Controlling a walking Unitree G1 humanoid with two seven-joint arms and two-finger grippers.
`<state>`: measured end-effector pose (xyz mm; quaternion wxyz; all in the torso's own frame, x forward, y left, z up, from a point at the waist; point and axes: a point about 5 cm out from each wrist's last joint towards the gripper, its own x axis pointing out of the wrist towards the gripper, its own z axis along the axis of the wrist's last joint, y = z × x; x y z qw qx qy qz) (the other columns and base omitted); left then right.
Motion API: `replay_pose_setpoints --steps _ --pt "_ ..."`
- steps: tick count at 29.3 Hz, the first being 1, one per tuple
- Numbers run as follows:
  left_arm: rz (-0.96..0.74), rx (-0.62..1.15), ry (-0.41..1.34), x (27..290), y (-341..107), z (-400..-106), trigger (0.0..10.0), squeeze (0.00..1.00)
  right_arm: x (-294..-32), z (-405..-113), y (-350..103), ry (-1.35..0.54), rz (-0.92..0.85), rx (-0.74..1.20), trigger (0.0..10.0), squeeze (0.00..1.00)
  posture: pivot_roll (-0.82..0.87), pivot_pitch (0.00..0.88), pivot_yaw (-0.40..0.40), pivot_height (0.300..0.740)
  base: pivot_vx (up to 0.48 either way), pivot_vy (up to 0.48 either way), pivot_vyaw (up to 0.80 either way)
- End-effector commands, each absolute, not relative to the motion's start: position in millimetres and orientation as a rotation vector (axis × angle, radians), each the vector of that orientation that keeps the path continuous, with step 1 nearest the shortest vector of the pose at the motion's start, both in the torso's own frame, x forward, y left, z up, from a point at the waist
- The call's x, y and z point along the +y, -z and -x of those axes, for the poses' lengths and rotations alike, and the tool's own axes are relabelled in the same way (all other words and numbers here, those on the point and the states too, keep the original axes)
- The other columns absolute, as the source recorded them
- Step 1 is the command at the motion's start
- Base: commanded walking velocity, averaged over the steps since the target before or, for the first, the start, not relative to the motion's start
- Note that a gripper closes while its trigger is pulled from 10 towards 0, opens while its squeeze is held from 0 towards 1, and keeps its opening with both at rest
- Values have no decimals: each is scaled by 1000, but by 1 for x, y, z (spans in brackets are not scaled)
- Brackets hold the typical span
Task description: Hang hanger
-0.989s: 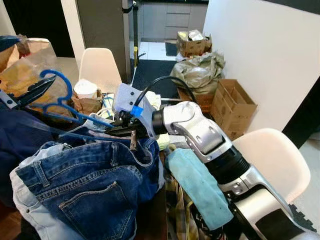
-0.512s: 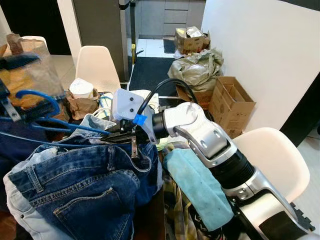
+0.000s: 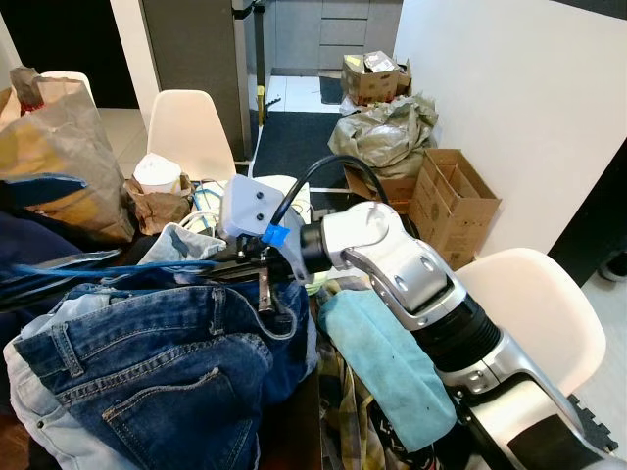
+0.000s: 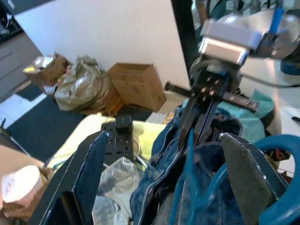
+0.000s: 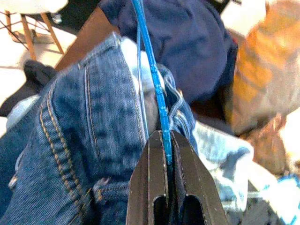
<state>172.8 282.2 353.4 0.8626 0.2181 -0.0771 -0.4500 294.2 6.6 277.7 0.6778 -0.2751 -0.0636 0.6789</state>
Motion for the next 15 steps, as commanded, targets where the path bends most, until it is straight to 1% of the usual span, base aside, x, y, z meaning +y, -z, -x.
replay_pose_setpoints --steps 1,8,10,12,14,15 --pt "-483 -164 1023 275 -360 -164 10000 0 -1 -303 -271 -1464 618 -81 10000 0 17 28 -10 740 0 0 0" --pt "-492 -162 1048 269 -362 -155 10000 0 -3 -304 -271 -1459 618 -78 10000 0 17 30 -12 740 0 0 0" --pt "-474 -273 1036 266 -380 -148 10000 0 -3 -304 -271 -1455 619 -75 10000 0 22 31 -12 740 0 0 0" --pt "-470 -288 1031 266 -382 -147 10000 0 -3 -304 -271 -1455 619 -75 10000 0 22 31 -12 740 0 0 0" --pt "-495 -276 978 268 -381 -151 10000 0 -1 -305 -270 -1452 614 -76 10000 0 23 32 -13 740 0 0 0" --pt "-495 -276 978 268 -381 -151 10000 0 -1 -305 -270 -1452 614 -76 10000 0 23 32 -13 740 0 0 0"
